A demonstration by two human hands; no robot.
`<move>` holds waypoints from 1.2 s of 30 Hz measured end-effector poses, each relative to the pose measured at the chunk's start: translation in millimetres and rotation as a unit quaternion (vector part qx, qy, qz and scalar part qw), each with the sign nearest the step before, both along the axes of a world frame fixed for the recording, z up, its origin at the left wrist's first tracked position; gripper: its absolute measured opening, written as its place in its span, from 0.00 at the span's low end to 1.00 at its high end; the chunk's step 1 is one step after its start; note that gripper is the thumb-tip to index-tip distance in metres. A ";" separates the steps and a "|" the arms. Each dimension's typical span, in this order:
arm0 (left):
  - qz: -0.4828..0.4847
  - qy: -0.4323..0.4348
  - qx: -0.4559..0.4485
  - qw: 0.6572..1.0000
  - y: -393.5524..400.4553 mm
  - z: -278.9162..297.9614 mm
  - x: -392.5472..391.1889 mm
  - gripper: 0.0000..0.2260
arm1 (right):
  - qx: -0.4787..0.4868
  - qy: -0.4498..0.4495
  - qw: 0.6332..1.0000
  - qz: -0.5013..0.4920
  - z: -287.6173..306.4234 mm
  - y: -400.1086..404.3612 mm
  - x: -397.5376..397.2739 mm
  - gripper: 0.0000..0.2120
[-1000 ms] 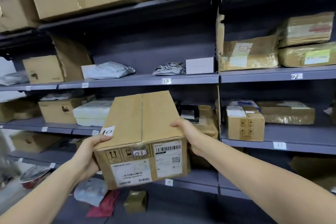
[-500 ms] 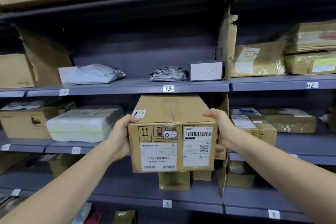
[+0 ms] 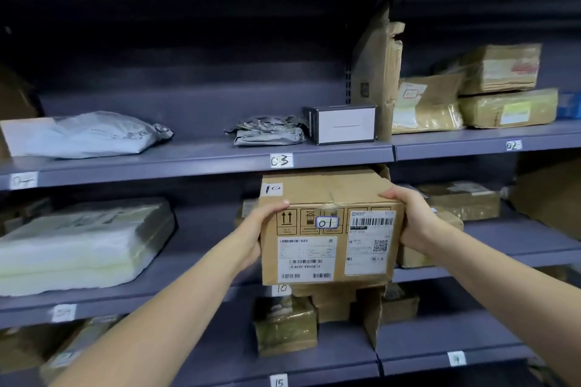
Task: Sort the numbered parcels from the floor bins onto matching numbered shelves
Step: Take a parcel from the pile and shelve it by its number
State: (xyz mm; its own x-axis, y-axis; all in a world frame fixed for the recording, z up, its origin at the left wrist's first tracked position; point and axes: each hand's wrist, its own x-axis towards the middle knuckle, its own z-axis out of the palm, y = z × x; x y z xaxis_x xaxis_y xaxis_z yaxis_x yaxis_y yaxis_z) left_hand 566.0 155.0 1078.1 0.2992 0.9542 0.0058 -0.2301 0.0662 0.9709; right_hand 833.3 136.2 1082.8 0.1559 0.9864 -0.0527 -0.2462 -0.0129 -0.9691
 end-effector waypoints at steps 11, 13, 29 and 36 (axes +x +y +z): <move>0.005 0.046 0.044 0.998 49.8 -11.8 8.1 0.39 | 0.046 -0.005 0.999 -0.013 -3.4 42.7 8.5 0.07; 0.013 0.045 0.040 0.998 52.8 -16.0 9.7 0.36 | 0.058 -0.001 0.998 -0.018 -7.9 48.7 7.9 0.09; 0.016 0.046 0.046 0.998 73.1 -21.0 11.6 0.34 | 0.091 -0.088 0.990 -0.062 -6.5 63.5 9.5 0.23; 0.029 0.070 0.037 0.996 84.6 -37.3 0.7 0.40 | 0.061 -0.127 0.989 -0.054 -18.2 74.0 -3.9 0.11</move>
